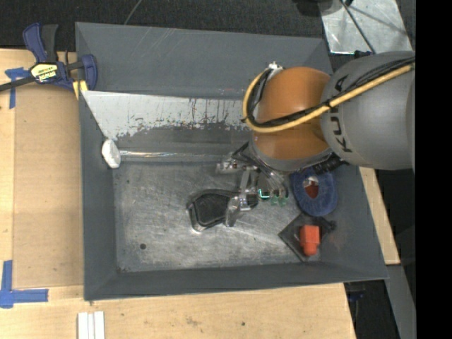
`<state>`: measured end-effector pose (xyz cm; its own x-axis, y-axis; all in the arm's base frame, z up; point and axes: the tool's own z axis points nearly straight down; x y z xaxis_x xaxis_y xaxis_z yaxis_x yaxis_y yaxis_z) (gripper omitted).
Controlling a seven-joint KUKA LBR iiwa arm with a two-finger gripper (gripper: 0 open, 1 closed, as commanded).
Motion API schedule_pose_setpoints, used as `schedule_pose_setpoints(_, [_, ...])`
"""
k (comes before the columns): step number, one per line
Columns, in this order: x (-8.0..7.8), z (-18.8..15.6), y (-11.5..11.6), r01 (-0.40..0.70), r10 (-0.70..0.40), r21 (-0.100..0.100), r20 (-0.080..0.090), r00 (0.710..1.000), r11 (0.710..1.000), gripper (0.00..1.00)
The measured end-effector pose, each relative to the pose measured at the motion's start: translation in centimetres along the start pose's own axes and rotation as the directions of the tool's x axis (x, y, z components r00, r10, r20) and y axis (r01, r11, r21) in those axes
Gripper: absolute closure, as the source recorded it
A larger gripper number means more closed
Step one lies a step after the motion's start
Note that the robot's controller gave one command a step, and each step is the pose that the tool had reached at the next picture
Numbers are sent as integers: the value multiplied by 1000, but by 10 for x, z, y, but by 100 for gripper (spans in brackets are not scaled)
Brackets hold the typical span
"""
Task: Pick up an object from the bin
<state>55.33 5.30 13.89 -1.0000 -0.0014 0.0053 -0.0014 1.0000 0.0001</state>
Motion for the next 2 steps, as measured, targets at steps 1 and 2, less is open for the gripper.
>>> schedule_pose_setpoints(1, [-2, 66, -5, -10, 10, 0, 6, 1000, 1000, 0])
schedule_pose_setpoints(2, [1, 38, -14, -112, 112, -1, 11, 994, 994, 0])
